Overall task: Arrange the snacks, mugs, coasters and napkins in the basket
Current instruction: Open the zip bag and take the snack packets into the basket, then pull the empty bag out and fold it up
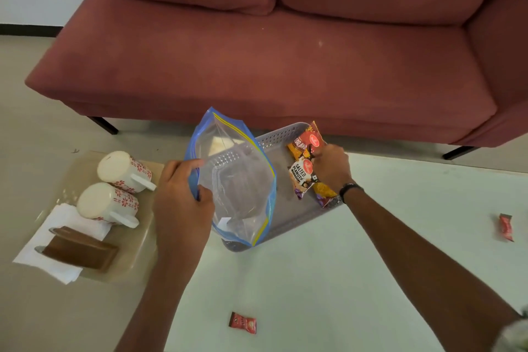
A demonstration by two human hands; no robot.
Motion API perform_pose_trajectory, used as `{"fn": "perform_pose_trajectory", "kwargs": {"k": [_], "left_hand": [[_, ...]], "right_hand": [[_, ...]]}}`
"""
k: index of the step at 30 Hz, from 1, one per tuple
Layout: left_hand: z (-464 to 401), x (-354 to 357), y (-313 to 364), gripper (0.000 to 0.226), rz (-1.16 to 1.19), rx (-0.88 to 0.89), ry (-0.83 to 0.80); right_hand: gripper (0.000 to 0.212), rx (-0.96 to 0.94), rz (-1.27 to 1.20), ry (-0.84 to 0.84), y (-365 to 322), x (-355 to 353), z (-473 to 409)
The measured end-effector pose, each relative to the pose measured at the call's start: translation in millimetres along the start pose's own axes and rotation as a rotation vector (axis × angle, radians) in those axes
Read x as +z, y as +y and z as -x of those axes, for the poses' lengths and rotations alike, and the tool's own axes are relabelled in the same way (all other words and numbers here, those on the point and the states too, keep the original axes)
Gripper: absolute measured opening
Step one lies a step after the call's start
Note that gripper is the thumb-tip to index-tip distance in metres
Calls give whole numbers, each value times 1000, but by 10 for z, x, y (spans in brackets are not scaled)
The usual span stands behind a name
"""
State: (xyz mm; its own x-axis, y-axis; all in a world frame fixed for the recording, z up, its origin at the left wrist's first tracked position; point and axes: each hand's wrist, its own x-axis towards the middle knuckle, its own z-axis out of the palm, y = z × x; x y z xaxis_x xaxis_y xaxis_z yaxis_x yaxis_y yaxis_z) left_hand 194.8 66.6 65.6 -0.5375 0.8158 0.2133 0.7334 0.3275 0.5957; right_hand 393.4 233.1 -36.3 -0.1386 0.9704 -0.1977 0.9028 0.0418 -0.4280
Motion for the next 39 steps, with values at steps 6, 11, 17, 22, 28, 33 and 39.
{"fn": "perform_pose_trajectory", "kwargs": {"k": [6,11,17,22,28,33,39], "left_hand": [[12,45,-44,40,9,10,-24],[16,54,-46,40,17,-5,-44],[89,49,-10,39,28,-7,-48],[168,-24,108,36,70,15,-15],[344,-266,278,39,140,44,-12],[590,-479,400,37,180,27,-23],[1073,-593,571,36,230,-5,-46]], "right_hand": [[22,38,-78,-7,96,323,-129],[24,112,-140,-13,203,344,-183],[32,104,-200,-21,287,270,18],[24,184,-412,32,169,106,560],[20,159,-628,86,-5,22,1074],[23,107,-782,107,-156,-225,1375],[23,-45,-901,101,-136,-710,1946]]}}
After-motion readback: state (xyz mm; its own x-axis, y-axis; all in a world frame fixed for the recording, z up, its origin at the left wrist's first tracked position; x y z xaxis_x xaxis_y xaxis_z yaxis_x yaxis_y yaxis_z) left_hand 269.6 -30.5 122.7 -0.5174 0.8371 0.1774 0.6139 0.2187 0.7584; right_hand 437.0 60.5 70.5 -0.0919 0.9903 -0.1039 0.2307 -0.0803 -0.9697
